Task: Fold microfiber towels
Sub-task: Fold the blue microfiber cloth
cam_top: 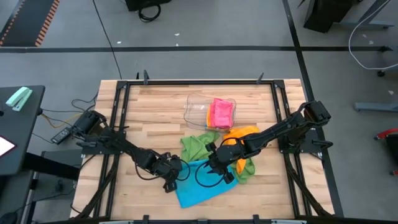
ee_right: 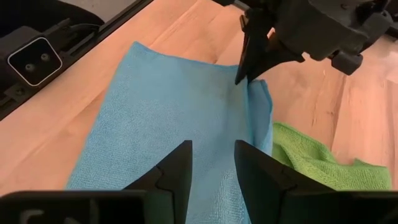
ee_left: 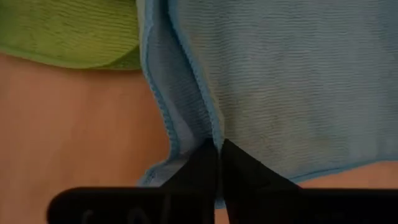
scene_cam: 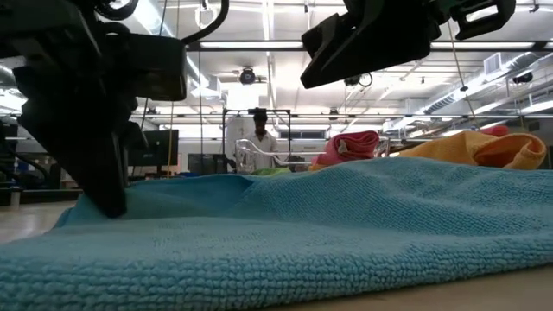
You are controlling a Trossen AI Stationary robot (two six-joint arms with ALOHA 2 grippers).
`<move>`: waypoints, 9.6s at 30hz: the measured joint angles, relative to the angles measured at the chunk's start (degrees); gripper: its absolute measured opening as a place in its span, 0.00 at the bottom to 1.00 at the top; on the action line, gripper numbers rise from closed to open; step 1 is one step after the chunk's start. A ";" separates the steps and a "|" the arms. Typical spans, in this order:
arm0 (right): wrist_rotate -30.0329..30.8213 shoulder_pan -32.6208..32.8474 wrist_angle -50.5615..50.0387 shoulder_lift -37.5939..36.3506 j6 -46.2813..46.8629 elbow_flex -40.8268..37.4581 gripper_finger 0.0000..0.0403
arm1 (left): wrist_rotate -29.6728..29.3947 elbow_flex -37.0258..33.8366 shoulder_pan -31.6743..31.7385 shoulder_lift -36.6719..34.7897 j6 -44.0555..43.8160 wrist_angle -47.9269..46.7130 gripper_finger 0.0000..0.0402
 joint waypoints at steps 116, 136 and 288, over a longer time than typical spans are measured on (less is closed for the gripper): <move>-0.09 0.48 1.64 0.02 0.64 0.00 0.32 | 1.24 4.63 1.19 2.94 2.63 -10.45 0.14; -0.07 0.48 1.53 0.02 0.81 0.00 0.32 | 1.24 12.20 1.45 2.94 3.97 -22.10 0.03; 15.87 2.47 23.39 19.24 20.15 12.21 0.32 | -9.71 10.60 -30.17 -2.82 35.15 -43.22 0.22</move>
